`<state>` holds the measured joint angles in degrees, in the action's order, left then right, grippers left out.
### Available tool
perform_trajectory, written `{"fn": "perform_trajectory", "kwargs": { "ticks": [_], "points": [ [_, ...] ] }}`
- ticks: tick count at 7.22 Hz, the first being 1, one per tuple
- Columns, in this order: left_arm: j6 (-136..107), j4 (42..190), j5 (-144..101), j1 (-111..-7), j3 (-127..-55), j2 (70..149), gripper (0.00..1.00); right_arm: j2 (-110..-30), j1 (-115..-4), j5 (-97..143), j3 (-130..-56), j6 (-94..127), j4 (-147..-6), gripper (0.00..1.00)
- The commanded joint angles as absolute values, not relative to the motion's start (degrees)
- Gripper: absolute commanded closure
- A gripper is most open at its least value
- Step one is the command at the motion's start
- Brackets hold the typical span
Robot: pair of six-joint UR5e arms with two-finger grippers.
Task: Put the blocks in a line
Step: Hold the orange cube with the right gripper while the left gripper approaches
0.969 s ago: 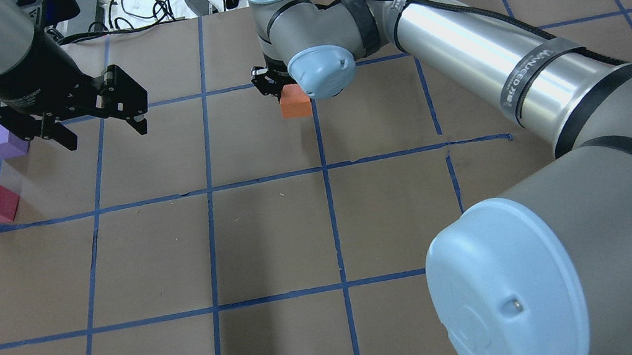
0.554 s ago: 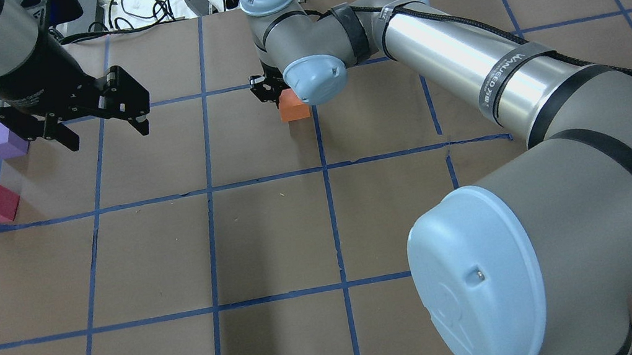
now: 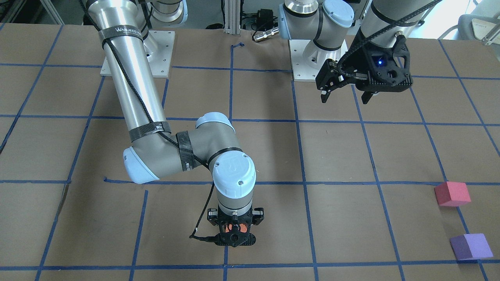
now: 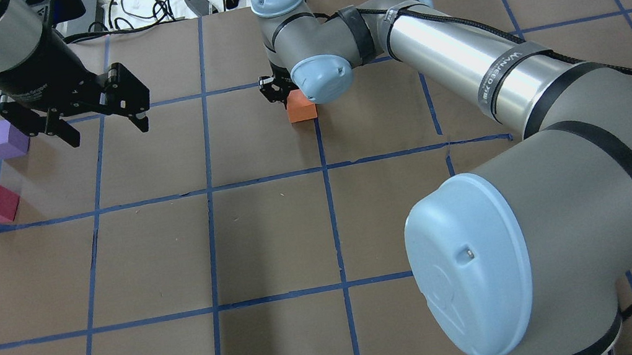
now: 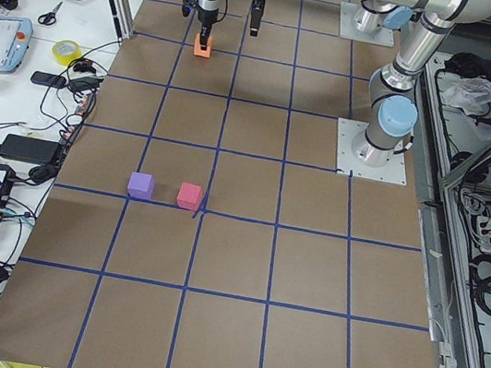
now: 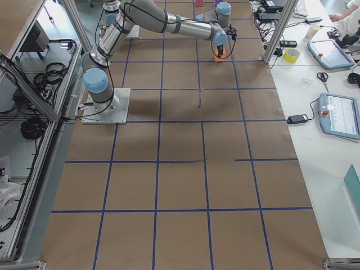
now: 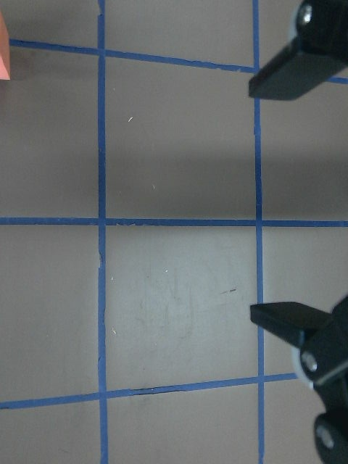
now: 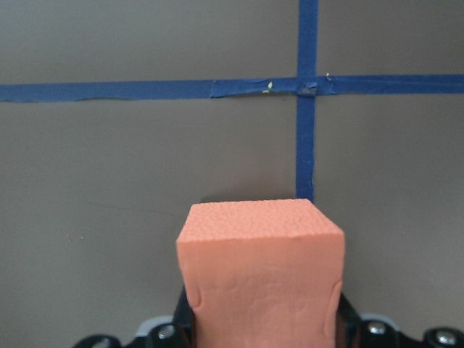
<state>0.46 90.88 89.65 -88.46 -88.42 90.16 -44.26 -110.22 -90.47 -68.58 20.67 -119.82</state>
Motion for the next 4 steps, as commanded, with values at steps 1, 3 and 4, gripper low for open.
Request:
{"fn": "perform_trajectory", "kwargs": {
  "ticks": [1,3,4],
  "points": [
    [-0.08,90.35,90.62,-88.51,-83.35,95.07,0.0,-43.68,-110.13,-90.44,-68.56,20.74,-119.88,0.53],
    [0.52,85.74,90.44,-88.51,-80.51,101.05,0.0,-44.82,-110.13,-90.27,-68.38,20.56,-119.62,0.0],
    [-0.08,80.39,90.61,-88.51,-80.51,104.64,0.0,-45.87,-110.13,-90.0,-68.38,20.48,-119.27,0.0]
  ]
}}
